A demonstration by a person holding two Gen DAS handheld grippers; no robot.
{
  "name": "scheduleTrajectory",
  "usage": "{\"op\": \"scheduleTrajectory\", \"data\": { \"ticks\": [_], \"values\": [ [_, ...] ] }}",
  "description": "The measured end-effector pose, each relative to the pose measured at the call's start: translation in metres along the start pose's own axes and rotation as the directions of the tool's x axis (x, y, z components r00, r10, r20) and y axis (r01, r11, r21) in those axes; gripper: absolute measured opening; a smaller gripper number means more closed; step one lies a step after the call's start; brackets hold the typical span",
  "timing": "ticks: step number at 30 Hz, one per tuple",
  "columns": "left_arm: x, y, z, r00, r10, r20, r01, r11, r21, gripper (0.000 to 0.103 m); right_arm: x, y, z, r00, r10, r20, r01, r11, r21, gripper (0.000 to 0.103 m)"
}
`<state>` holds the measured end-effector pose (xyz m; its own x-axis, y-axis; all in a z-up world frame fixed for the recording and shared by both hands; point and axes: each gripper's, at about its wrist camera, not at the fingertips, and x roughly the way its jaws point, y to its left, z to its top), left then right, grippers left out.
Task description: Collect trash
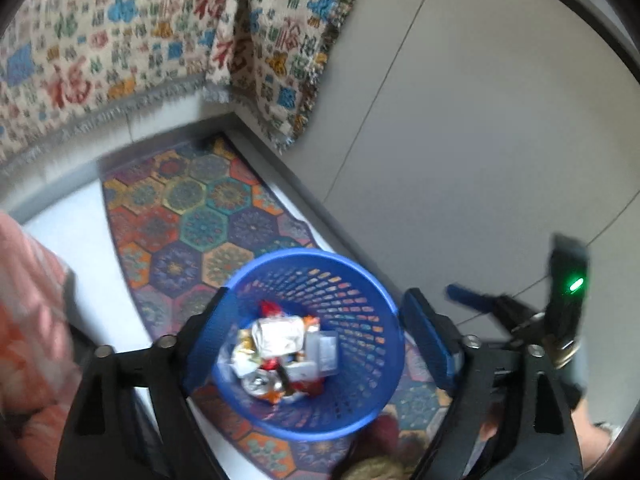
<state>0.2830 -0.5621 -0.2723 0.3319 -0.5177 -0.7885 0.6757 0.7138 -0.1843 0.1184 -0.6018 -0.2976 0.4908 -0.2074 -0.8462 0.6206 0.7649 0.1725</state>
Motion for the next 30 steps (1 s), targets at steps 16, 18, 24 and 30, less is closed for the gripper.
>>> {"op": "scheduleTrajectory", "data": {
  "ticks": [16,18,24,30],
  "values": [
    [-0.19,-0.075,-0.102,0.986,0.157,0.064,-0.166,0.972,0.166,0.103,-0.245,0.065,-0.096,0.982,-0.175,0.067,0.172,0.984,0.047,0.103],
    [-0.21,-0.078,-0.107,0.985,0.146,0.089,-0.159,0.973,0.17,0.103,-0.266,0.072,-0.114,0.982,-0.175,0.071,0.17,0.983,0.066,0.103],
    [-0.24,-0.082,-0.113,0.979,0.184,0.091,-0.196,0.97,0.144,0.103,-0.309,0.083,-0.135,0.976,-0.198,0.086,0.191,0.978,0.081,0.103],
    [-0.245,-0.083,-0.121,0.977,0.189,0.097,-0.199,0.973,0.114,0.103,-0.341,0.098,-0.131,0.974,-0.169,0.148,0.16,0.985,0.071,0.103]
  ]
}}
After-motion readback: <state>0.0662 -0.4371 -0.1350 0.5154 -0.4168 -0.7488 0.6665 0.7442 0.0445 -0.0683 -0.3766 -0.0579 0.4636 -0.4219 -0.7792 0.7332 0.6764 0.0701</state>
